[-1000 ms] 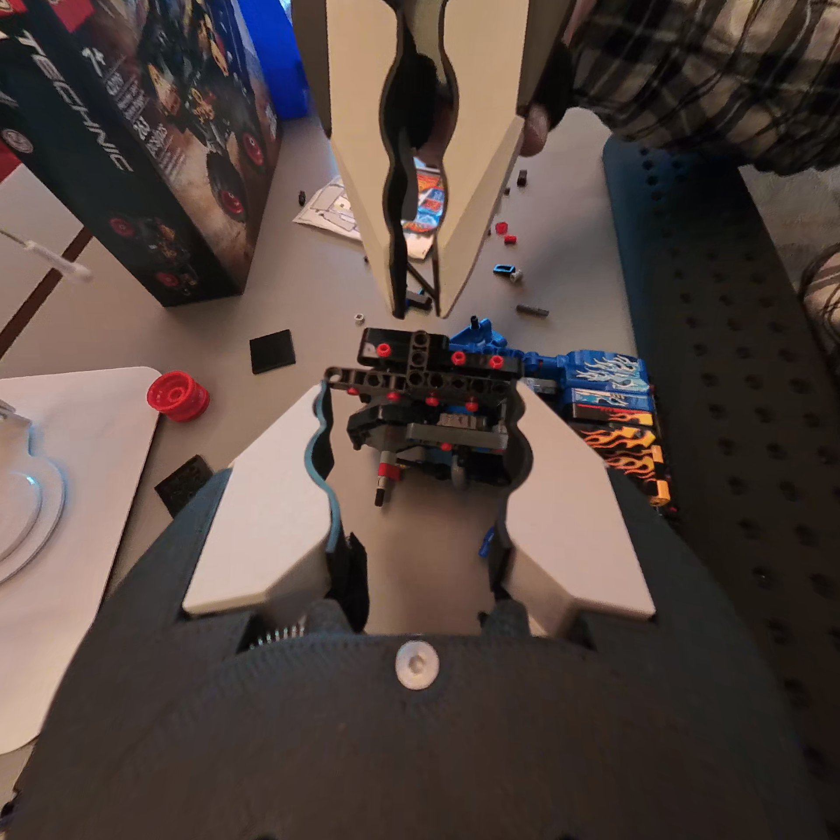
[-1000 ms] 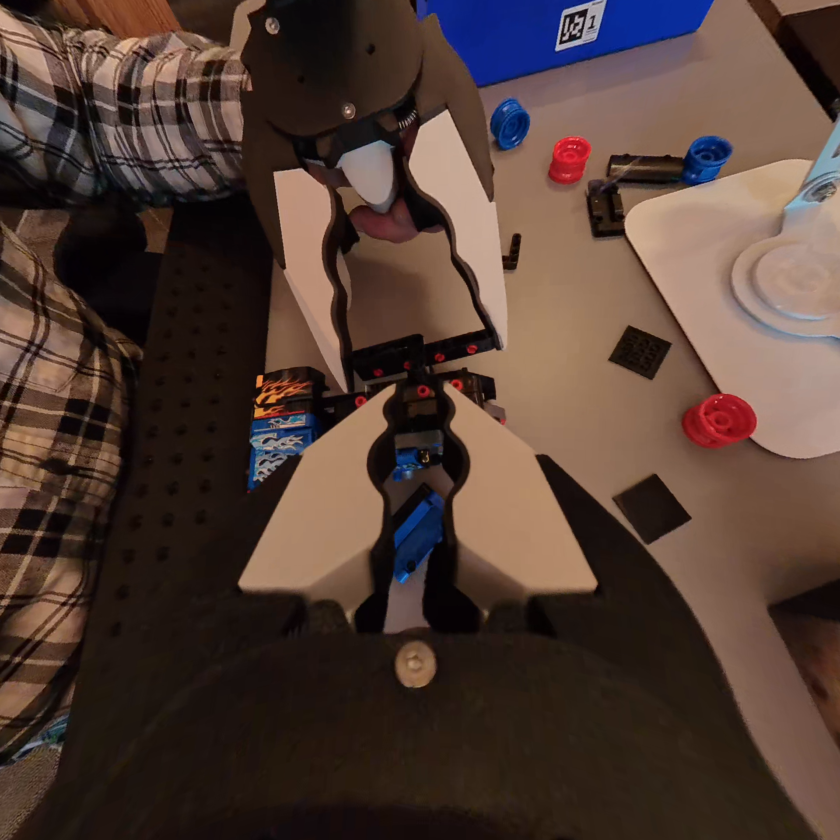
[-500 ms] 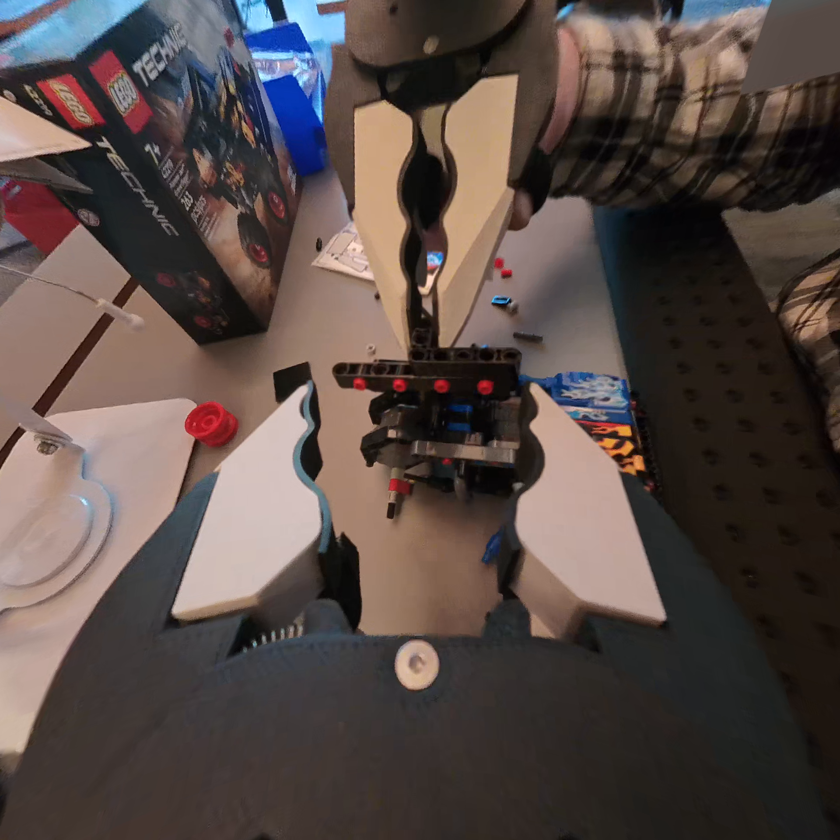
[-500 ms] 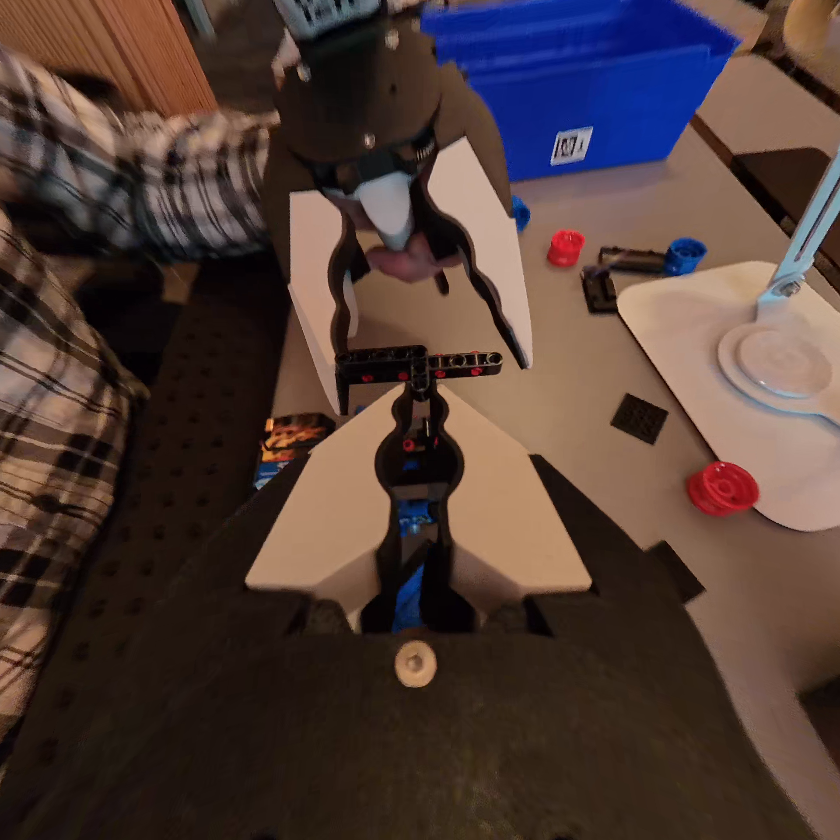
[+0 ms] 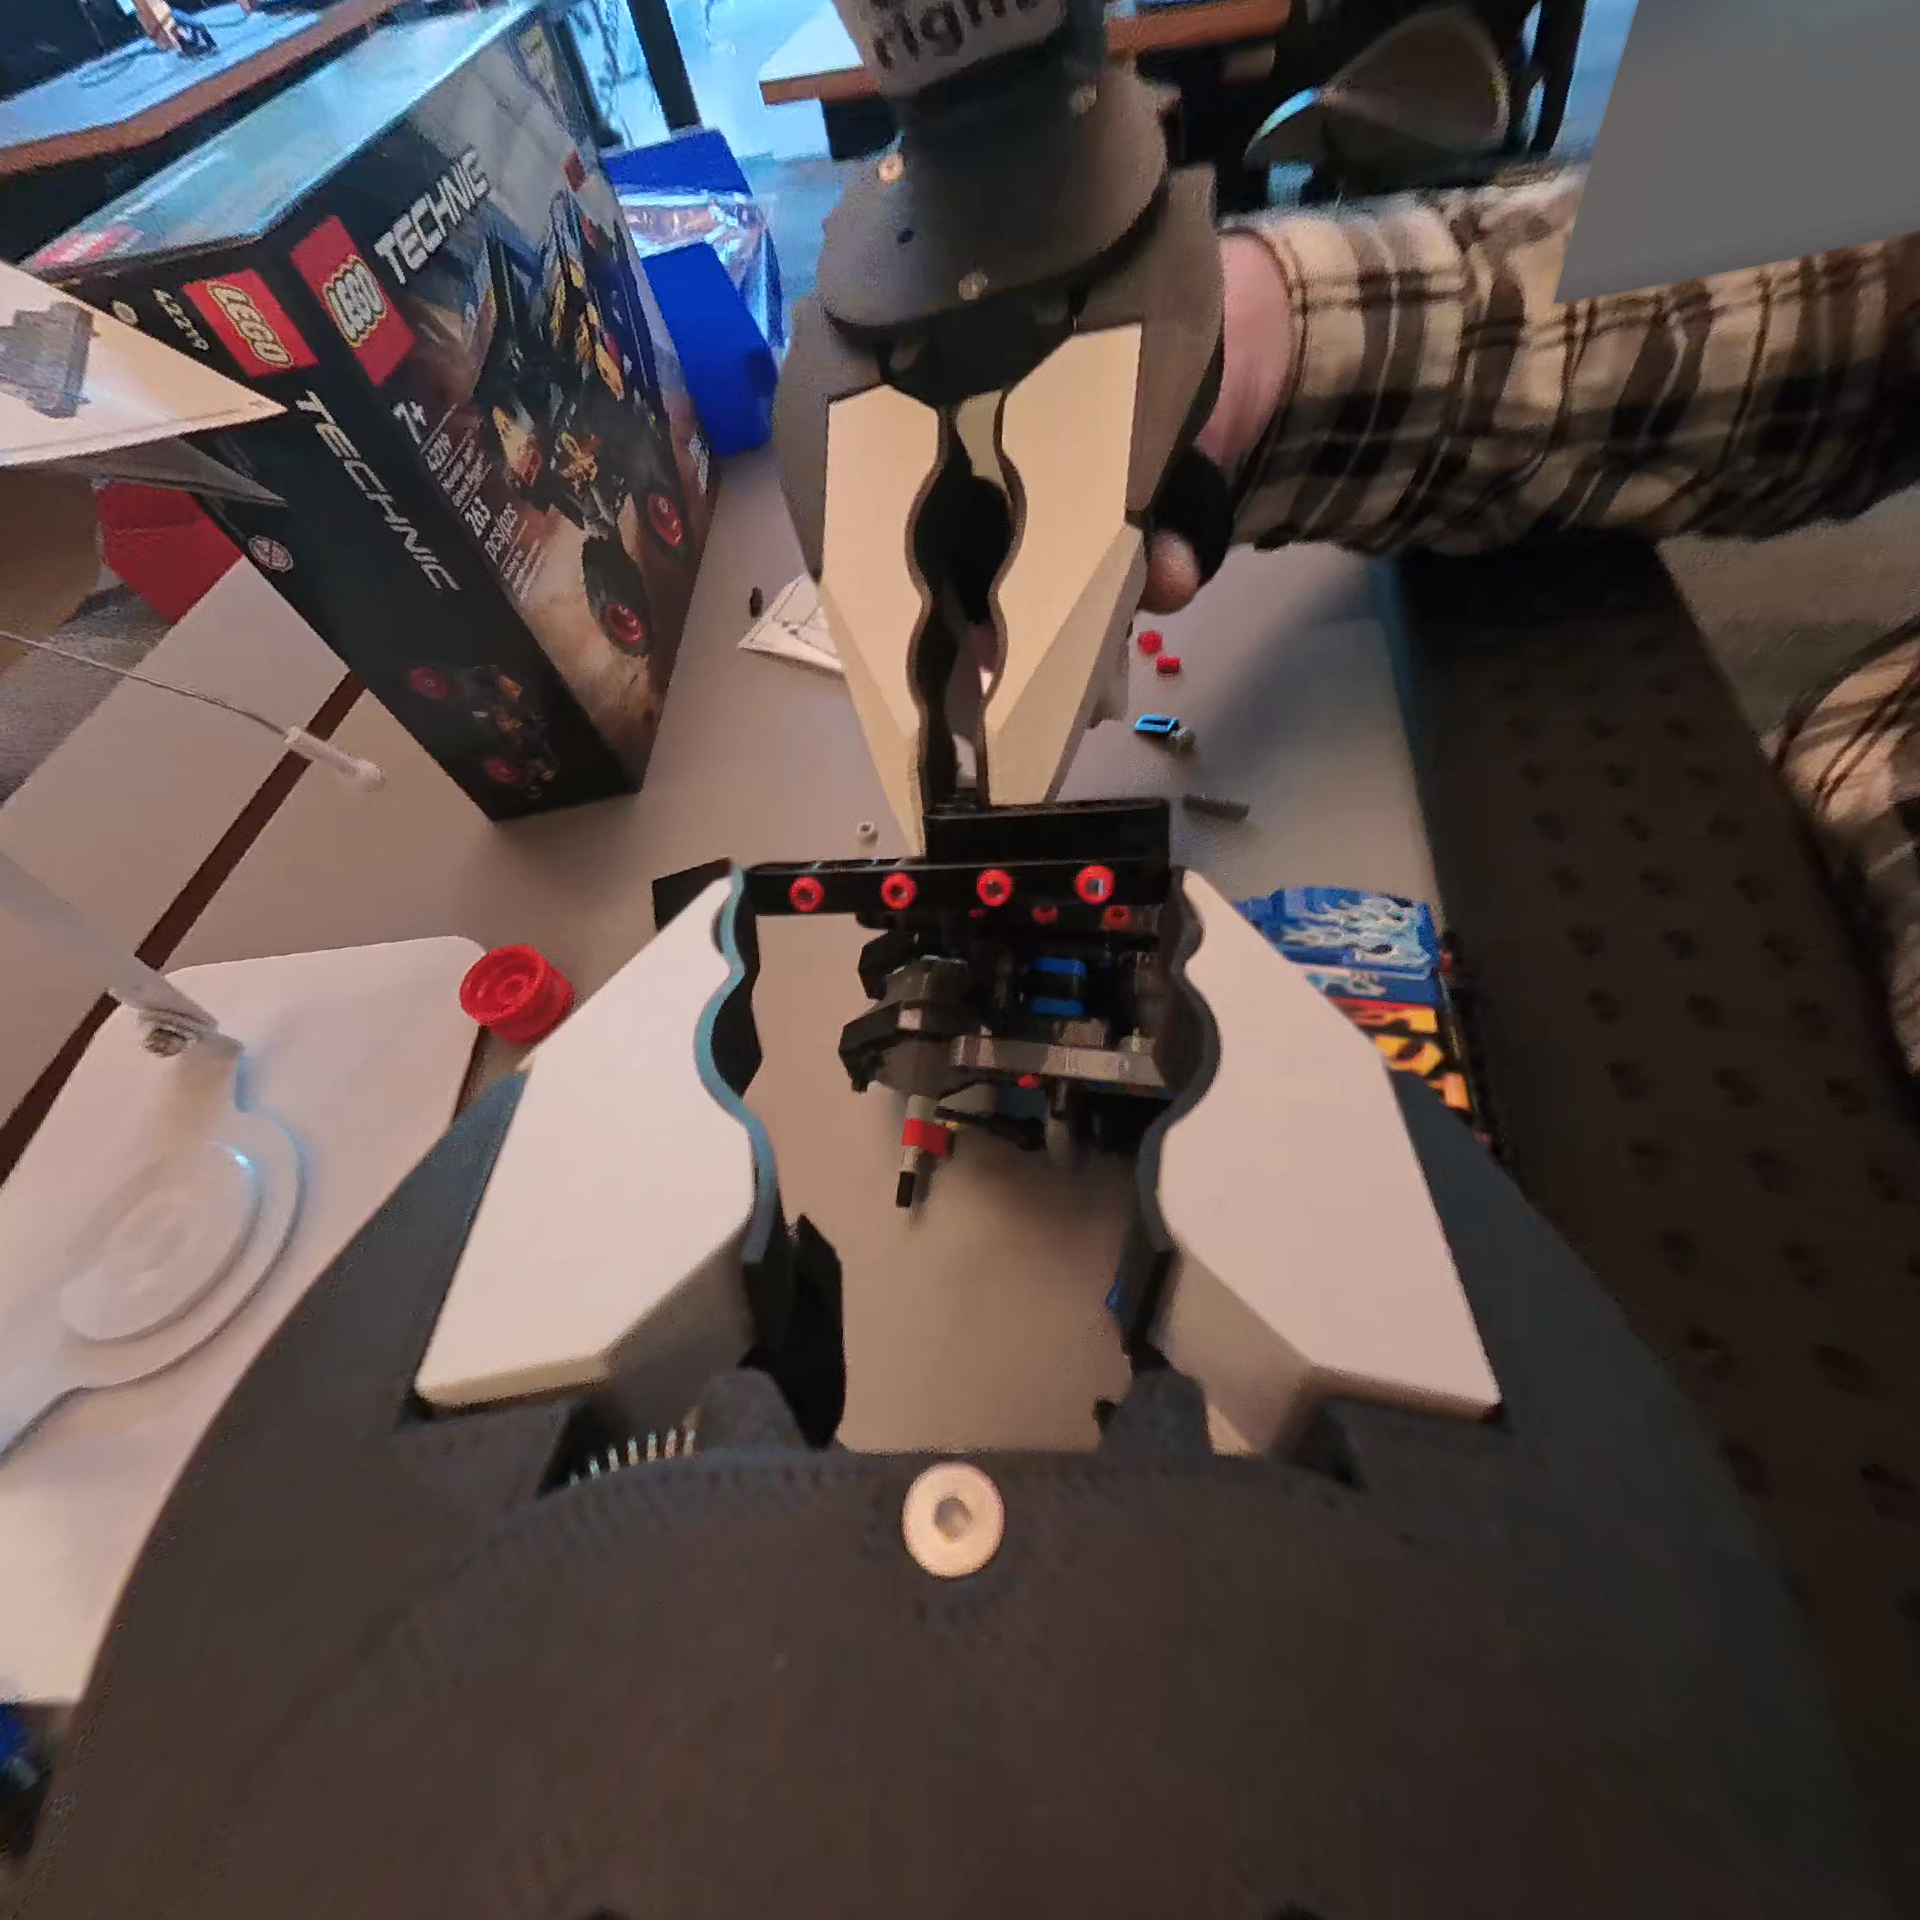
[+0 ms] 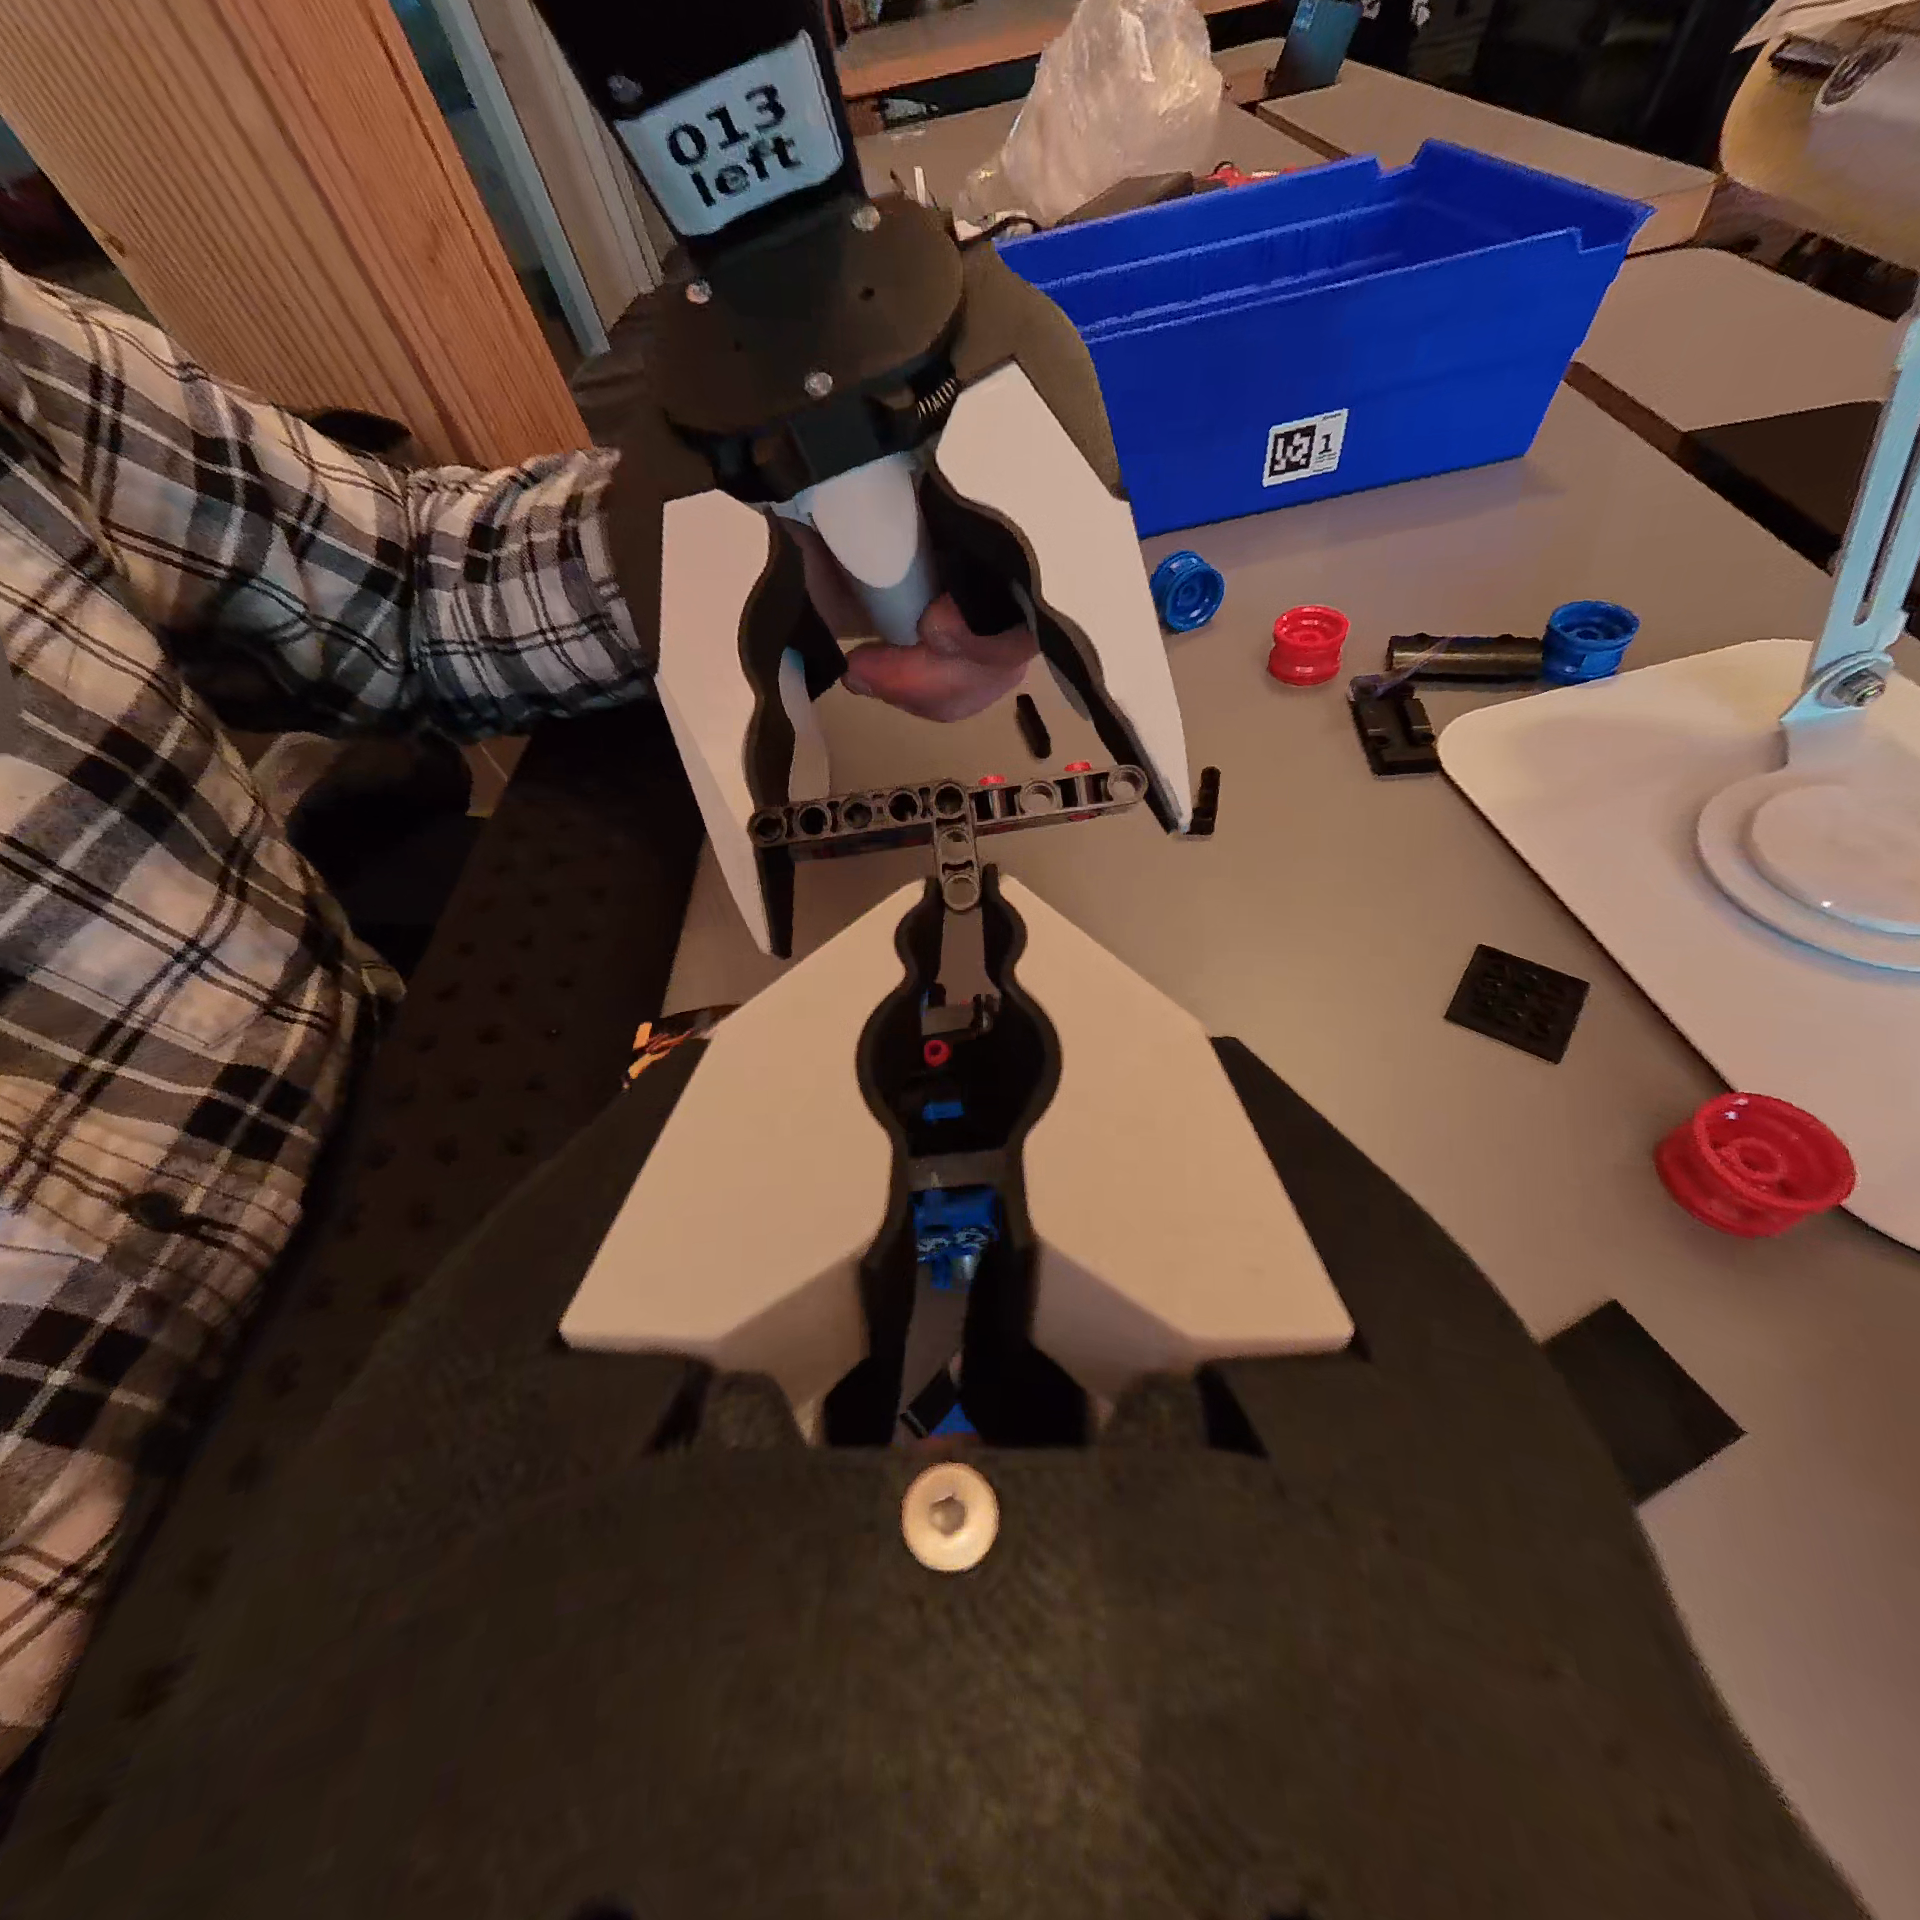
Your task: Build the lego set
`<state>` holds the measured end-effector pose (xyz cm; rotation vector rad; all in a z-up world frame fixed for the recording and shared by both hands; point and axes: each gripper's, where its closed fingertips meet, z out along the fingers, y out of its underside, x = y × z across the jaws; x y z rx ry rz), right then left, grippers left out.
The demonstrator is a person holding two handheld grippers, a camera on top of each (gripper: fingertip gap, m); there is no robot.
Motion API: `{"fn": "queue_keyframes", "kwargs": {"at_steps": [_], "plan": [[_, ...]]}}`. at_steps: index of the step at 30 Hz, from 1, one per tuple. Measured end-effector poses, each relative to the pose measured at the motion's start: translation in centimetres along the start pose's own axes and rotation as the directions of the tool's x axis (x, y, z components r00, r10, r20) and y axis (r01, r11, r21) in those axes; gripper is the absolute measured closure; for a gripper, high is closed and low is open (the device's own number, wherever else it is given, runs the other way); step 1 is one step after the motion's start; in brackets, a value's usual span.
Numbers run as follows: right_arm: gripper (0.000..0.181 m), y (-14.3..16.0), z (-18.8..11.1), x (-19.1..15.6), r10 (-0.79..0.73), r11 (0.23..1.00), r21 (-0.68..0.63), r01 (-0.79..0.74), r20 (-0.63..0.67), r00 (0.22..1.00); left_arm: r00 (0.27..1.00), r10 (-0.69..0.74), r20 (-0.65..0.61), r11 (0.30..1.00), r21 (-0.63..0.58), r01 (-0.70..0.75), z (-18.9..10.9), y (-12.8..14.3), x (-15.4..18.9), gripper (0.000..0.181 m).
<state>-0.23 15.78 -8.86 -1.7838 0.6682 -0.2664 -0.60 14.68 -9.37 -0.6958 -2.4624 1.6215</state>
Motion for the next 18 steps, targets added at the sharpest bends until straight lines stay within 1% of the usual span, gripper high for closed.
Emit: {"fn": "queue_keyframes", "kwargs": {"at_steps": [2, 5, 7, 12, 15, 18], "plan": [[0.175, 0.5, 0.2, 0.1, -0.023, 0.999, -0.044, 0.022, -0.02, 1.0, 1.0, 0.025, 0.008, 0.999, -0.042, -0.025, 0.0, 0.4, -0.1, 0.105], [0.168, 0.9, 0.2, 0.3, -0.056, 0.994, -0.092, 0.051, -0.053, 0.997, 0.998, 0.051, 0.022, 0.993, -0.106, -0.048, 0.0, 1.3, -0.3, 0.105], [0.167, 1.3, 0.0, 0.7, -0.081, 0.989, -0.127, 0.071, -0.08, 0.993, 0.998, 0.059, 0.018, 0.989, -0.138, -0.056, 0.0, 1.6, -0.3, 0.105], [0.168, 0.8, -0.7, 0.9, -0.114, 0.986, -0.133, 0.099, -0.112, 0.987, 0.994, 0.105, 0.019, 0.968, -0.231, -0.098, -0.1, 2.3, -0.3, 0.105], [0.165, 0.9, -0.6, 0.7, -0.134, 0.982, -0.149, 0.117, -0.11, 0.985, 0.991, 0.129, 0.022, 0.964, -0.236, -0.121, 0.0, 2.0, -0.3, 0.105], [0.162, 1.2, -0.1, 0.8, -0.159, 0.974, -0.181, 0.135, -0.122, 0.98, 0.993, 0.12, 0.011, 0.976, -0.185, -0.115, 0.3, 1.2, 0.1, 0.105]]}}
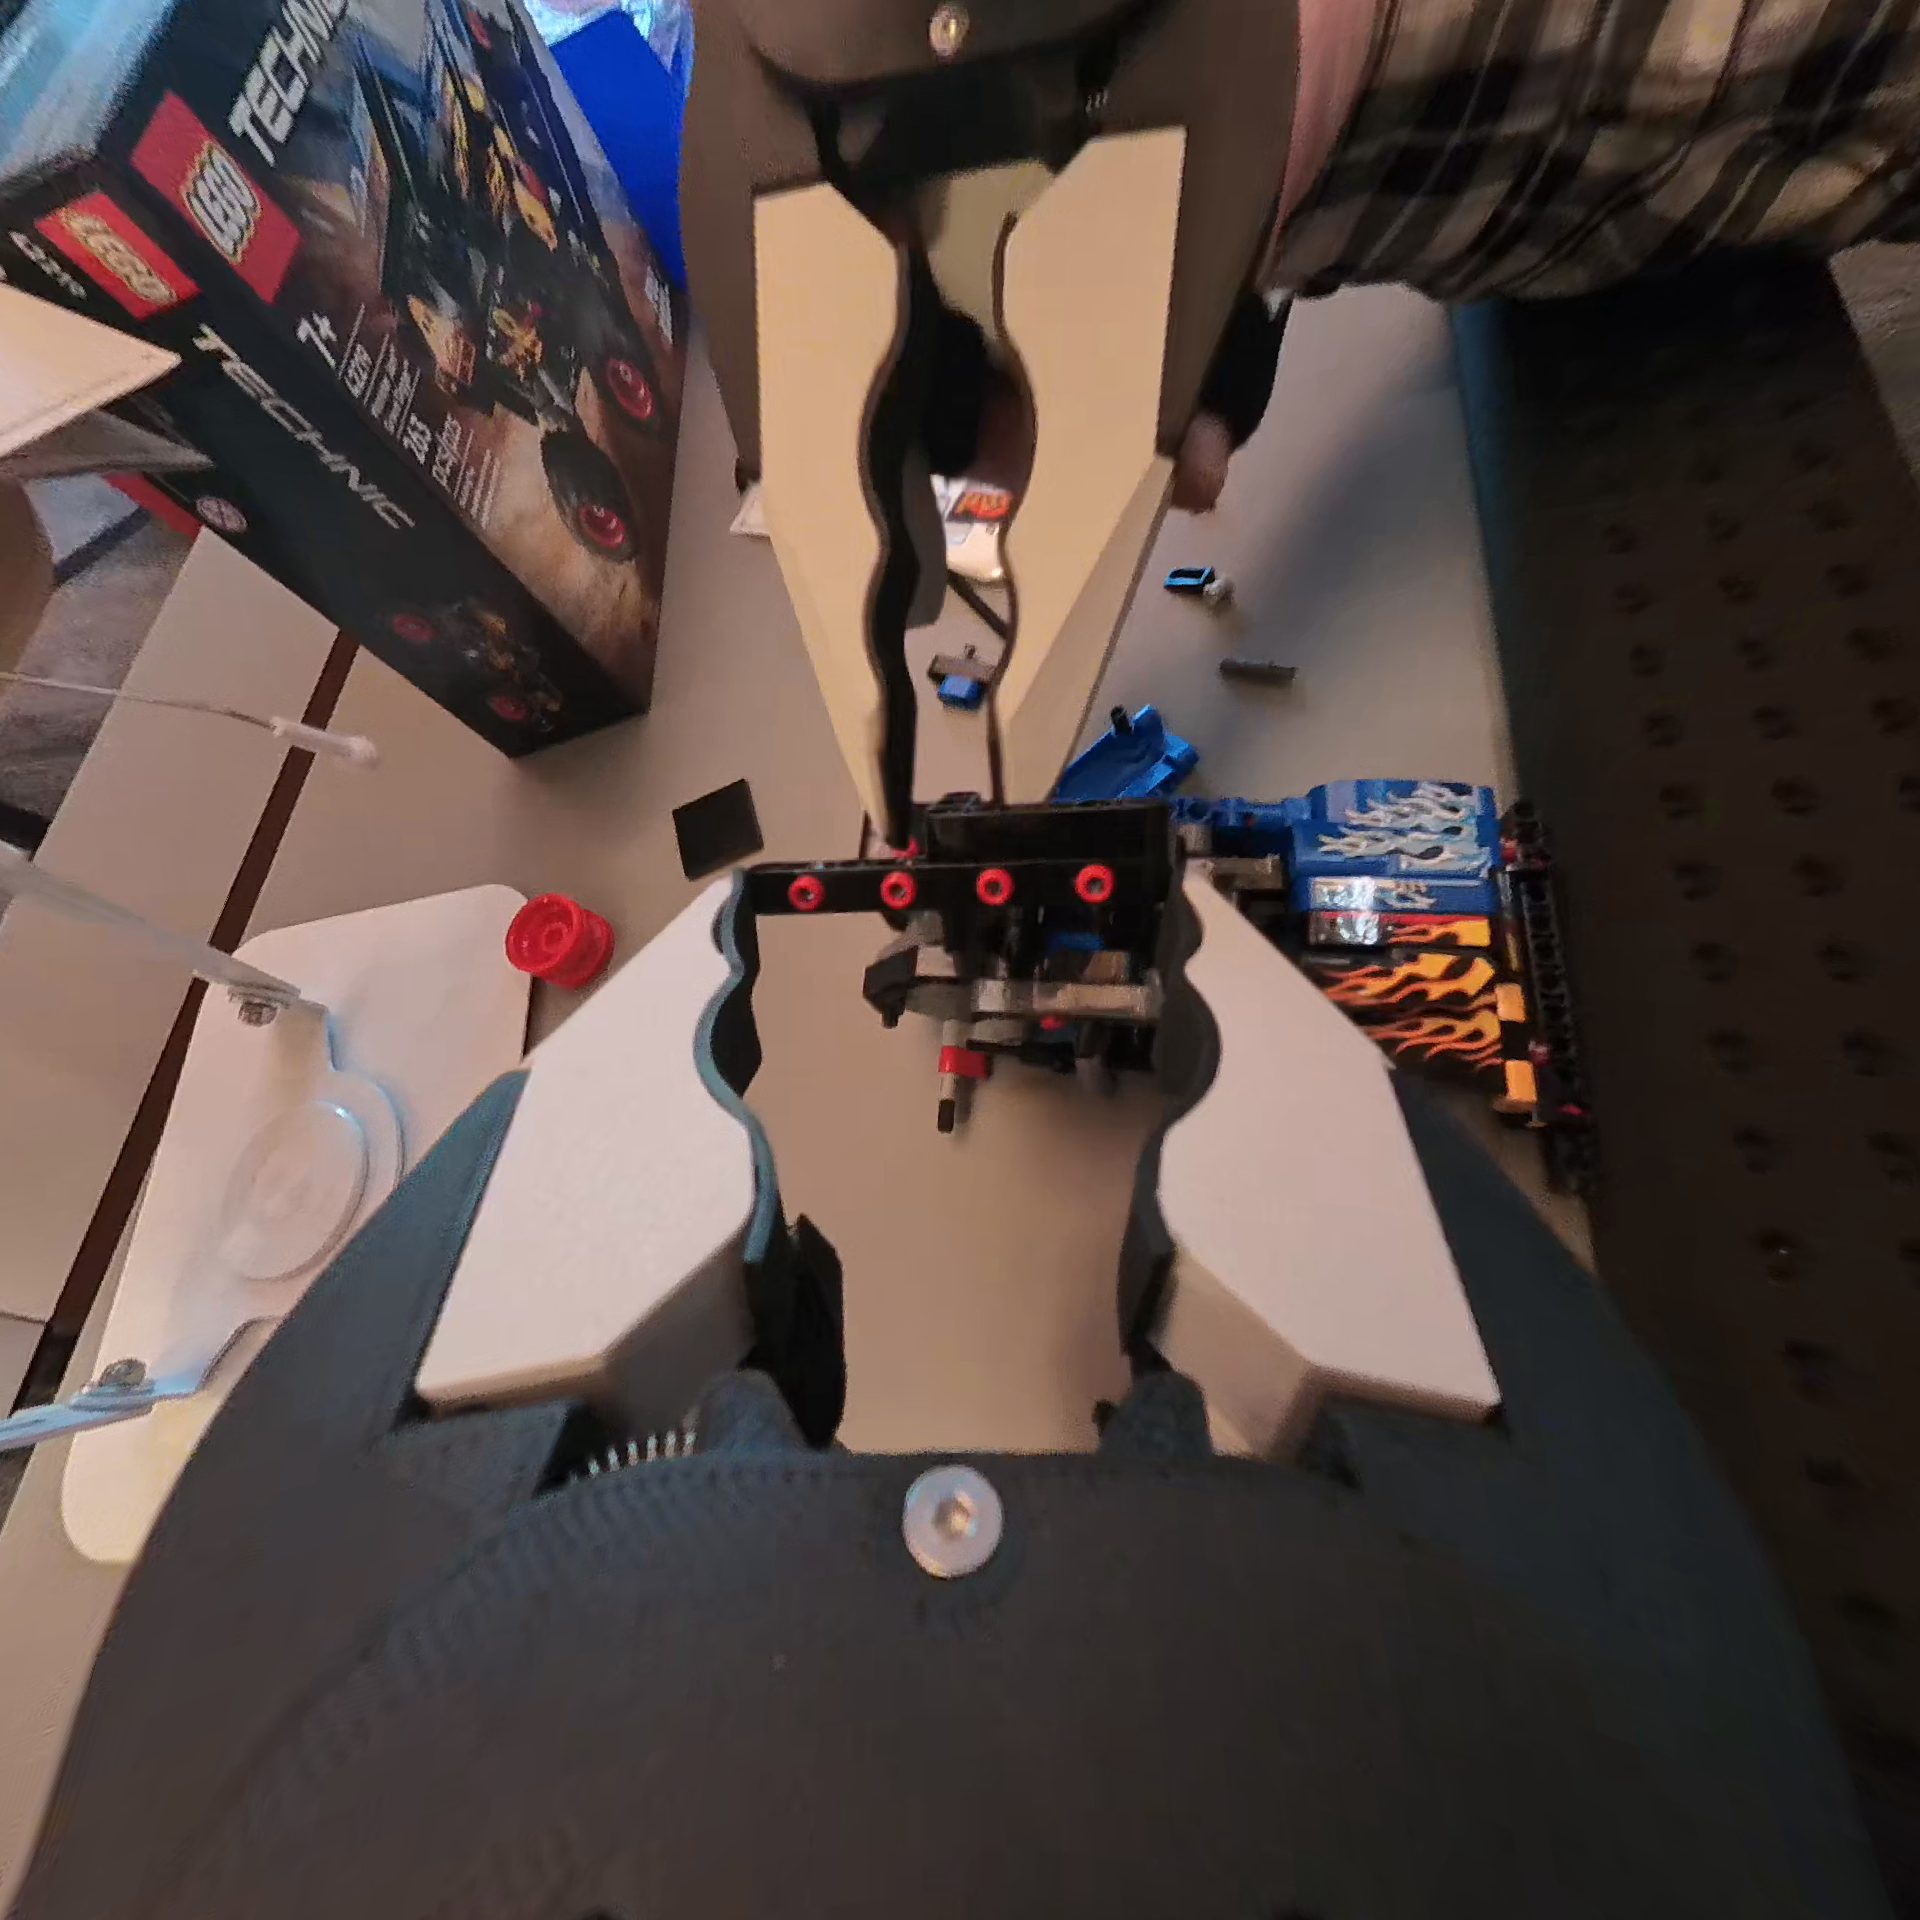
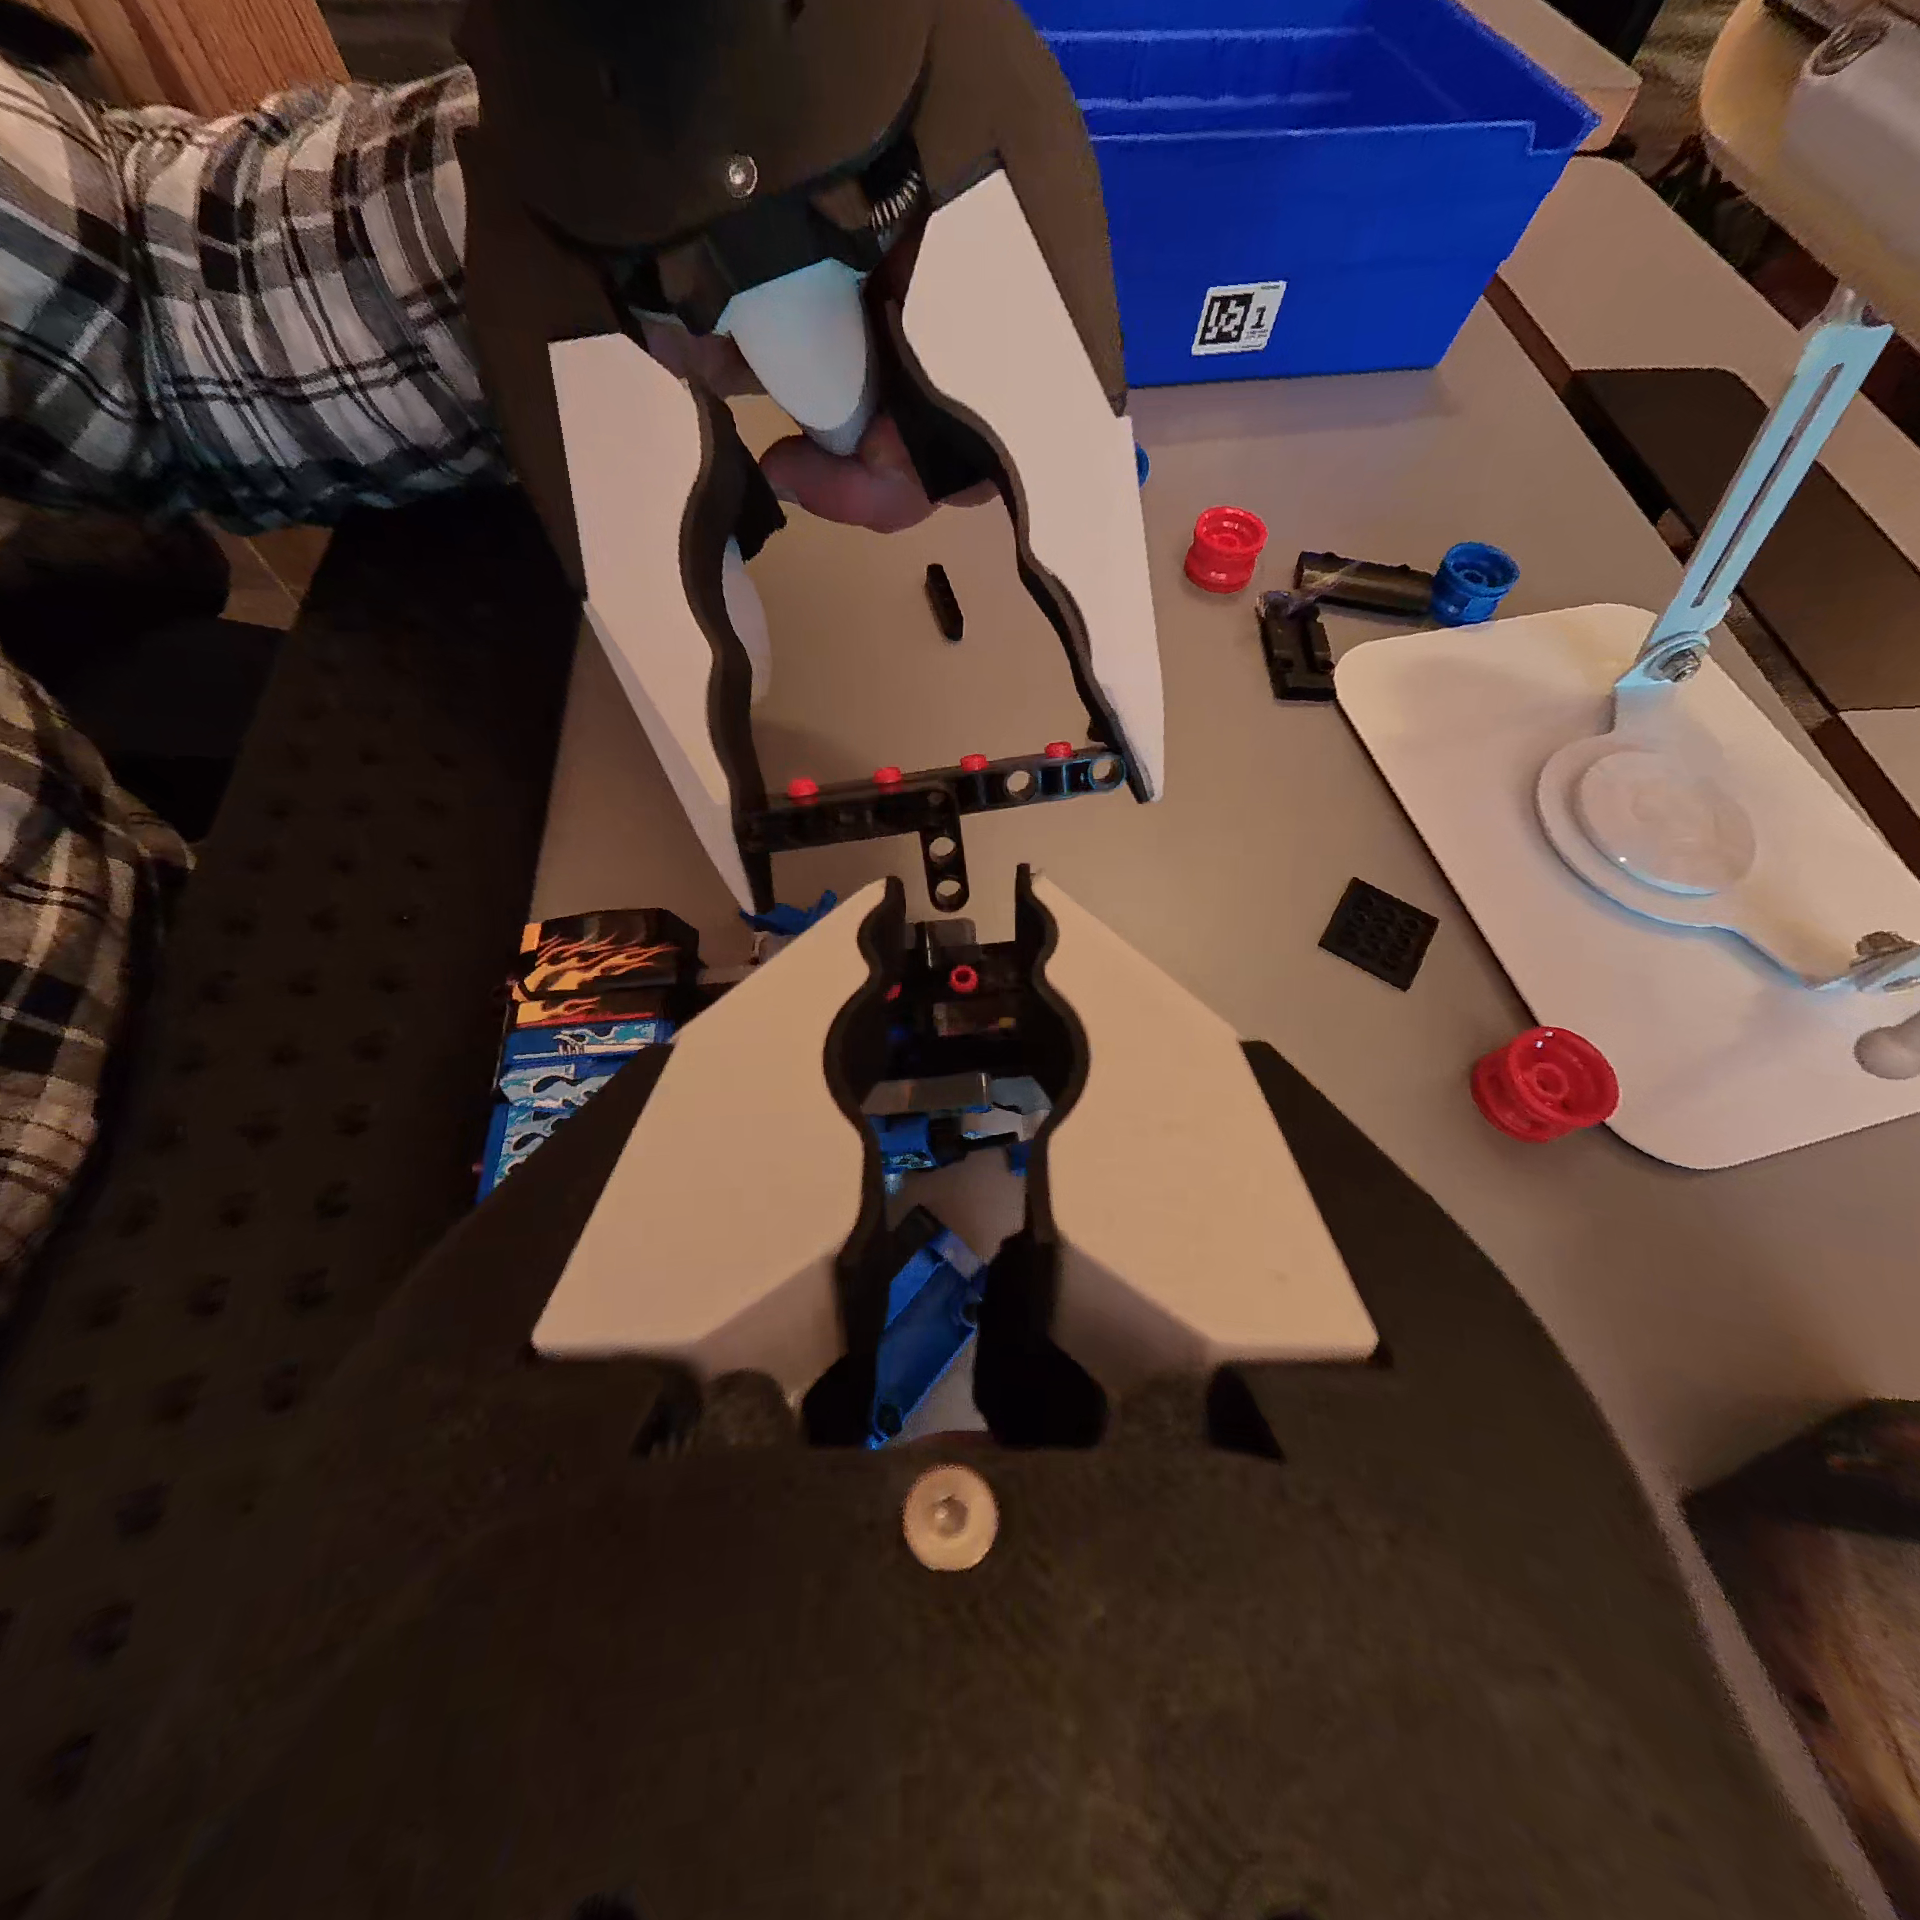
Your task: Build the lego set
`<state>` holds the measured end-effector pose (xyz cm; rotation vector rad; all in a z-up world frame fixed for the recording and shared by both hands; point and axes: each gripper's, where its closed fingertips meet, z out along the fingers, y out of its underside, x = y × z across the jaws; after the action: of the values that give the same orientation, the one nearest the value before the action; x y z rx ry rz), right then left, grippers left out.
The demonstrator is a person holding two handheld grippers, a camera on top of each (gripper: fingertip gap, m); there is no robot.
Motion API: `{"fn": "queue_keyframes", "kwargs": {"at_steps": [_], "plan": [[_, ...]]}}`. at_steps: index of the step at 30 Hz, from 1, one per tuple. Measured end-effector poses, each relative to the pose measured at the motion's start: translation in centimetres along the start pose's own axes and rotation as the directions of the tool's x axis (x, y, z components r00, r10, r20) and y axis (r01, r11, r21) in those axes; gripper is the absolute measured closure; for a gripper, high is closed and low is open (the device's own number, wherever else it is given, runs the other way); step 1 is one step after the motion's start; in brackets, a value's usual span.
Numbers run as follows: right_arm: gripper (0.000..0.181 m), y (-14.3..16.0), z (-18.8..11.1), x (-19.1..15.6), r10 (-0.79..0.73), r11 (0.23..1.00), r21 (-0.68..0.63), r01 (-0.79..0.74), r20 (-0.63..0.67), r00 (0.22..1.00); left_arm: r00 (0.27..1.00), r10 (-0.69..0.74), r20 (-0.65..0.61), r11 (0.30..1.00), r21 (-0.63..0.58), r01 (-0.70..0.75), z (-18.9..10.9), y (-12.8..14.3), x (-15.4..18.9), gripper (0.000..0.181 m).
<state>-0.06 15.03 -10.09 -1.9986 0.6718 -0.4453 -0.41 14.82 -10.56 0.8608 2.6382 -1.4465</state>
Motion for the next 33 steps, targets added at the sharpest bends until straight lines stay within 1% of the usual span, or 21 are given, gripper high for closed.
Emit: {"fn": "queue_keyframes", "kwargs": {"at_steps": [2, 5, 6, 7, 8, 9, 11, 12, 13, 14, 16, 17, 18, 20, 22, 24, 26, 28, 31, 32, 33], "plan": [[0.176, -0.1, 0.2, -0.3, -0.013, 1.0, 0.005, 0.013, 0.009, 1.0, 1.0, 0.009, 0.003, 0.999, 0.033, -0.009, 0.0, -0.3, -0.1, 0.105], [0.176, -0.4, 0.0, -0.1, -0.021, 1.0, 0.015, 0.021, -0.03, 0.999, 0.999, -0.035, 0.005, 0.996, 0.078, 0.034, -0.2, -0.6, -0.5, 0.106], [0.176, -0.6, -0.2, 0.2, -0.025, 0.999, 0.02, 0.026, -0.058, 0.998, 0.998, -0.064, 0.018, 0.995, 0.084, 0.062, -0.5, -0.5, -0.9, 0.104], [0.176, -0.7, -0.4, 0.6, -0.04, 0.999, 0.024, 0.043, -0.105, 0.994, 0.995, -0.103, 0.009, 0.99, 0.093, 0.102, -0.8, -0.5, -1.0, 0.099], [0.176, -0.9, -0.7, 1.0, -0.067, 0.997, 0.023, 0.072, -0.159, 0.985, 0.989, -0.15, -0.017, 0.981, 0.124, 0.151, -1.2, -0.8, -0.9, 0.1], [0.176, -1.0, -0.9, 1.3, -0.104, 0.994, 0.013, 0.109, -0.215, 0.971, 0.975, -0.215, -0.051, 0.961, 0.166, 0.221, -1.6, -1.4, -0.9, 0.105], [0.176, -1.5, -1.3, 1.8, -0.21, 0.977, -0.029, 0.212, -0.329, 0.921, 0.916, -0.368, -0.16, 0.889, 0.228, 0.397, -1.9, -2.4, -0.7, 0.127], [0.176, -1.8, -1.4, 1.7, -0.266, 0.963, -0.055, 0.265, -0.369, 0.891, 0.896, -0.396, -0.203, 0.869, 0.233, 0.437, -1.7, -2.6, -0.3, 0.13], [0.176, -2.0, -1.4, 1.7, -0.325, 0.944, -0.088, 0.318, -0.411, 0.852, 0.899, -0.396, -0.188, 0.875, 0.219, 0.432, -1.2, -2.3, -0.1, 0.133], [0.176, -2.2, -1.4, 1.7, -0.384, 0.921, -0.125, 0.368, -0.442, 0.811, 0.915, -0.377, -0.145, 0.893, 0.205, 0.4, -0.9, -1.9, -0.2, 0.143], [0.176, -2.2, -1.4, 1.6, -0.463, 0.884, -0.193, 0.426, -0.483, 0.743, 0.927, -0.359, -0.109, 0.907, 0.192, 0.374, -0.7, -1.6, -0.2, 0.147], [0.175, -2.2, -1.3, 1.4, -0.48, 0.875, -0.206, 0.439, -0.488, 0.728, 0.936, -0.337, -0.1, 0.917, 0.19, 0.35, -0.8, -1.5, -0.2, 0.15], [0.174, -2.1, -1.2, 1.1, -0.481, 0.875, -0.204, 0.439, -0.474, 0.738, 0.949, -0.303, -0.081, 0.933, 0.175, 0.313, -0.8, -1.2, -0.3, 0.166], [0.168, -1.7, -1.1, 0.4, -0.432, 0.901, -0.161, 0.402, -0.418, 0.799, 0.982, -0.189, -0.028, 0.974, 0.123, 0.191, -1.0, -0.5, -0.4, 0.165], [0.163, -2.0, -1.6, -0.2, -0.328, 0.942, -0.054, 0.332, -0.356, 0.875, 0.999, -0.034, 0.012, 0.998, 0.059, 0.033, -1.0, -0.3, 0.0, 0.166], [0.155, -2.5, -2.3, -0.2, -0.226, 0.969, 0.025, 0.245, -0.307, 0.925, 0.992, 0.112, 0.061, 0.993, -0.039, -0.109, -1.0, 0.3, -0.3, 0.166], [0.156, -3.2, -2.8, -0.5, -0.189, 0.973, 0.083, 0.217, -0.265, 0.945, 0.973, 0.222, 0.068, 0.973, -0.084, -0.216, -0.9, 0.3, -0.3, 0.165], [0.172, -2.9, -2.5, -1.2, -0.218, 0.971, 0.055, 0.235, -0.219, 0.951, 0.964, 0.26, 0.054, 0.963, -0.087, -0.255, -1.0, -0.2, -0.2, 0.166], [0.175, -2.6, -2.1, -1.4, -0.269, 0.961, 0.005, 0.277, -0.234, 0.934, 0.962, 0.269, 0.046, 0.959, -0.104, -0.264, -0.8, 0.0, -0.5, 0.165], [0.176, -2.8, -2.2, -1.2, -0.274, 0.958, 0.006, 0.285, -0.255, 0.927, 0.967, 0.245, 0.071, 0.966, -0.097, -0.238, -0.9, -0.2, -1.0, 0.164], [0.175, -2.9, -2.3, -0.9, -0.261, 0.961, 0.01, 0.275, -0.284, 0.923, 0.974, 0.2, 0.105, 0.977, -0.097, -0.19, -1.0, -0.2, -1.6, 0.158]]}}
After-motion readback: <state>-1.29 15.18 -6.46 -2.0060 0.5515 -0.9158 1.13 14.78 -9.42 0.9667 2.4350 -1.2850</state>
